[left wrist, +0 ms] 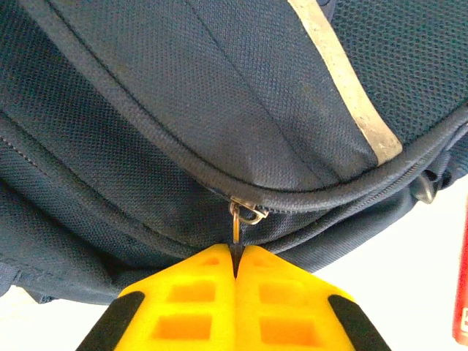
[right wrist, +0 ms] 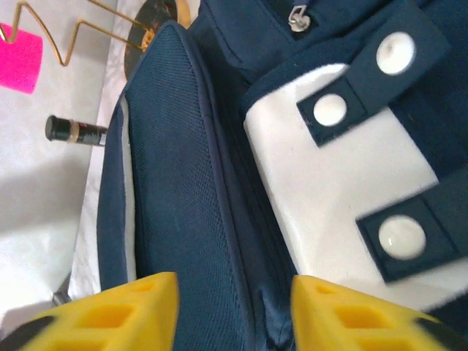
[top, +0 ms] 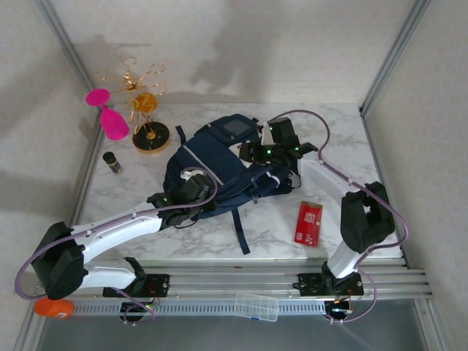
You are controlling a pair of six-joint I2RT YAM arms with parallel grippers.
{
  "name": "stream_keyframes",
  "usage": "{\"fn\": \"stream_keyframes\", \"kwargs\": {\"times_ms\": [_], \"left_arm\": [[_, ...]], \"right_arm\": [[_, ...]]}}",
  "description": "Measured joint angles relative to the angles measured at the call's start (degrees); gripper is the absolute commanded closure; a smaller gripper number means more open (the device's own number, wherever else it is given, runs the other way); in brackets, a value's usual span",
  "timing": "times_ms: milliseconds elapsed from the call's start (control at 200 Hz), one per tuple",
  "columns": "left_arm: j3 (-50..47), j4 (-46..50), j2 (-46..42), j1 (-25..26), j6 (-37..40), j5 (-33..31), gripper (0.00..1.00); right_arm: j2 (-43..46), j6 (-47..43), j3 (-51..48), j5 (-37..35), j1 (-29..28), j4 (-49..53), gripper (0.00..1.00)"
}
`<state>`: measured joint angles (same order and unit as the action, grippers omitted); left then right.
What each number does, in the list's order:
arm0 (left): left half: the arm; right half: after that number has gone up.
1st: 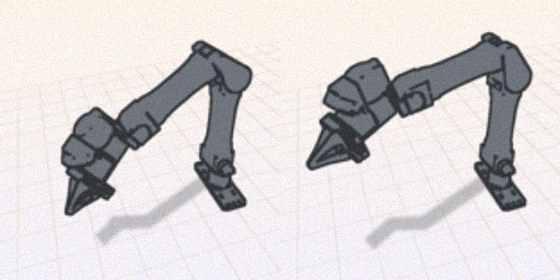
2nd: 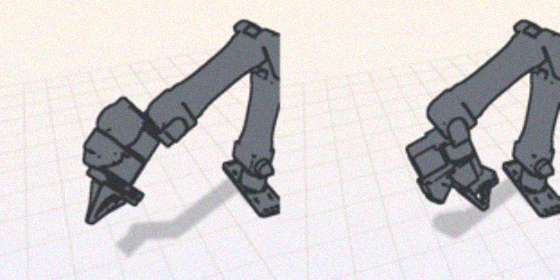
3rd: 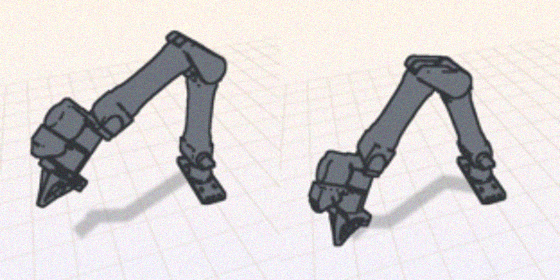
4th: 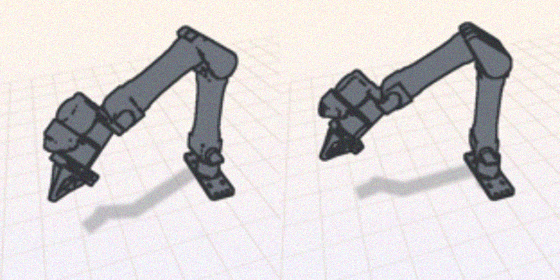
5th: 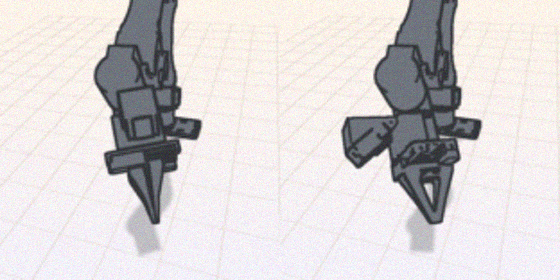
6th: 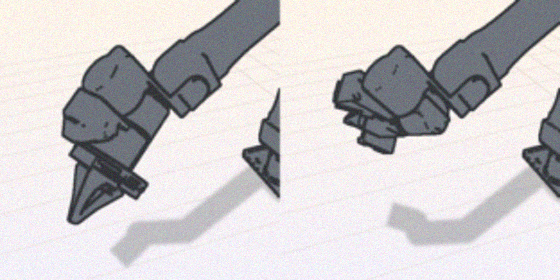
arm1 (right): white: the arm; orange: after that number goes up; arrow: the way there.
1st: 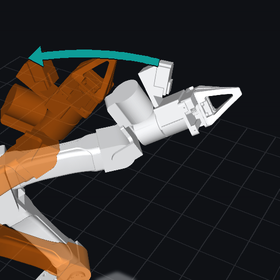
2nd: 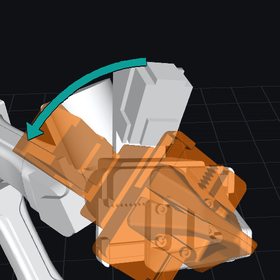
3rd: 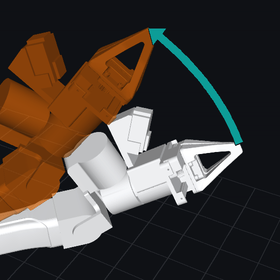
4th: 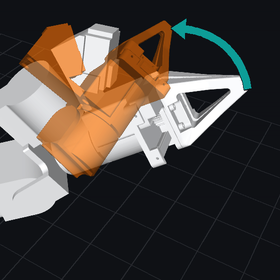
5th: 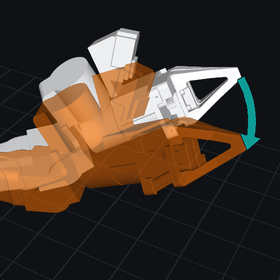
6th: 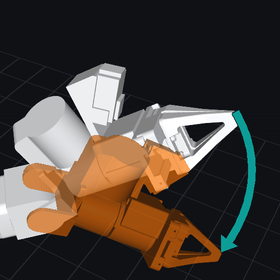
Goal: Pack the student bag
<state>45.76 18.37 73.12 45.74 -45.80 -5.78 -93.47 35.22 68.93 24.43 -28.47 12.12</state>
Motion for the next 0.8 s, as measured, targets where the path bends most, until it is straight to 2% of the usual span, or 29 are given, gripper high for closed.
{"fn": "stream_keyframes", "kwargs": {"times_ms": [175, 315, 426, 576, 631, 716, 776, 801], "left_arm": [[0.74, -0.24, 1.22, 0.0, 0.0, 0.0, 1.0], [0.74, -0.28, 1.22, -0.02, 0.04, 0.0, 1.0], [0.74, -0.31, 1.22, -0.02, 0.63, 0.02, 1.0], [0.74, -0.33, 1.25, -0.02, 1.29, 0.07, 1.0], [0.76, -0.31, 1.31, -0.02, 1.51, 0.07, 1.0], [0.9, -0.07, 1.64, -0.24, 1.86, -0.2, 1.0], [0.96, 0.13, 1.68, -0.35, 1.92, -0.5, 1.0], [0.96, 0.15, 1.68, -0.46, 1.92, -0.63, 1.0]], "right_arm": [[7.82, 11.34, -10.8, -2.12, -4.59, -4.98, 0.46], [8.31, 20.7, -15.02, -4.52, -10.14, -11.13, 0.5], [7.19, 25.51, -15.47, -7.63, -11.28, -13.68, 0.53], [3.41, 28.46, -14.49, -12.44, -12.7, -16.85, 0.67], [1.53, 28.85, -13.31, -13.88, -13.42, -16.85, 0.74], [-0.46, 27.58, -11.76, -14.62, -14.03, -16.74, 0.92], [-1.73, 25.68, -10.29, -14.78, -14.21, -16.61, 1.0], [-2.14, 24.83, -9.62, -14.82, -14.23, -16.39, 1.0]]}}
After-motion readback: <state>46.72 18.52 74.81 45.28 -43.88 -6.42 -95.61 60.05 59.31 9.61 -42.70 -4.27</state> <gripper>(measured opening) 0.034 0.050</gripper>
